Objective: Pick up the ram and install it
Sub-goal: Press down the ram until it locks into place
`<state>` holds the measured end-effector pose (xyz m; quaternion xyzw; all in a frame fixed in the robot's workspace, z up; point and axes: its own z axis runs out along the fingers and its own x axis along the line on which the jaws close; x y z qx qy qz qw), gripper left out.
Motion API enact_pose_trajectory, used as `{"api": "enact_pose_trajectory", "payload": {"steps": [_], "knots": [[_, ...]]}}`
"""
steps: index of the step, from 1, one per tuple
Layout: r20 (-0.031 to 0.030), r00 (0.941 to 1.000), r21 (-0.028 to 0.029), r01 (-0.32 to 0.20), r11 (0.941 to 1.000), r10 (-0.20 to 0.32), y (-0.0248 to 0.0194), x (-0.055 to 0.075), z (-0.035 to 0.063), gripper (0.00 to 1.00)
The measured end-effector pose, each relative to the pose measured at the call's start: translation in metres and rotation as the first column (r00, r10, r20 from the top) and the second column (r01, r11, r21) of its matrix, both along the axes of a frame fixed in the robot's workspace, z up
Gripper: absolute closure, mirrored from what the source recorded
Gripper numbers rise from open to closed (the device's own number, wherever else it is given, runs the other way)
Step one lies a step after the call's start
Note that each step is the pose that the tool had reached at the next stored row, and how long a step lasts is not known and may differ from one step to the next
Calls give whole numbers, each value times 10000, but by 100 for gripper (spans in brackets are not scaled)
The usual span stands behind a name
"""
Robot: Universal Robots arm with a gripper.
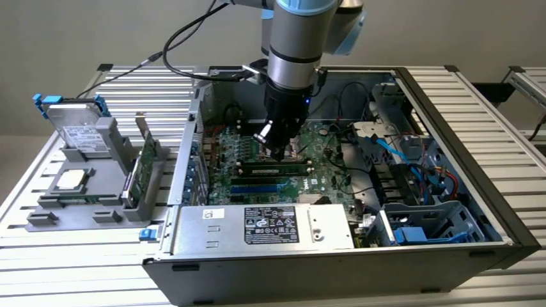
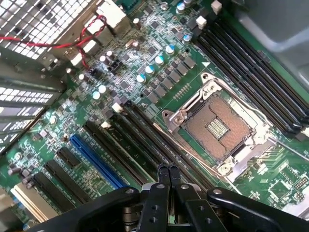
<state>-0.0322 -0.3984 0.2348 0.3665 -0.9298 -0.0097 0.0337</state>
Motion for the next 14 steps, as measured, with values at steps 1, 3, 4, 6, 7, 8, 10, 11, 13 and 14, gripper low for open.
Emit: {"api": "enact_pose_trajectory", "payload": {"steps": [1, 3, 4, 6, 7, 8, 10, 11, 13, 14], "knots": [[0, 9999, 1, 163, 9999, -163, 0, 0, -2, 90], [-1, 9987, -1, 505, 9987, -505, 0, 0, -5, 90], [0, 9977, 0, 680, 9977, -680, 0, 0, -8, 90], [0, 9947, 0, 1028, 9947, -1028, 0, 0, -12, 90], [0, 9928, 0, 1197, 9928, -1197, 0, 0, -13, 90], [0, 9905, 0, 1377, 9905, -1377, 0, 0, -15, 90], [-1, 9852, 0, 1714, 9852, -1714, 0, 0, -19, 90], [0, 9820, 0, 1889, 9820, -1889, 0, 0, -20, 90], [0, 9751, 0, 2216, 9751, -2216, 0, 0, -24, 90], [0, 9710, 1, 2391, 9710, -2391, 0, 0, -26, 90]]}}
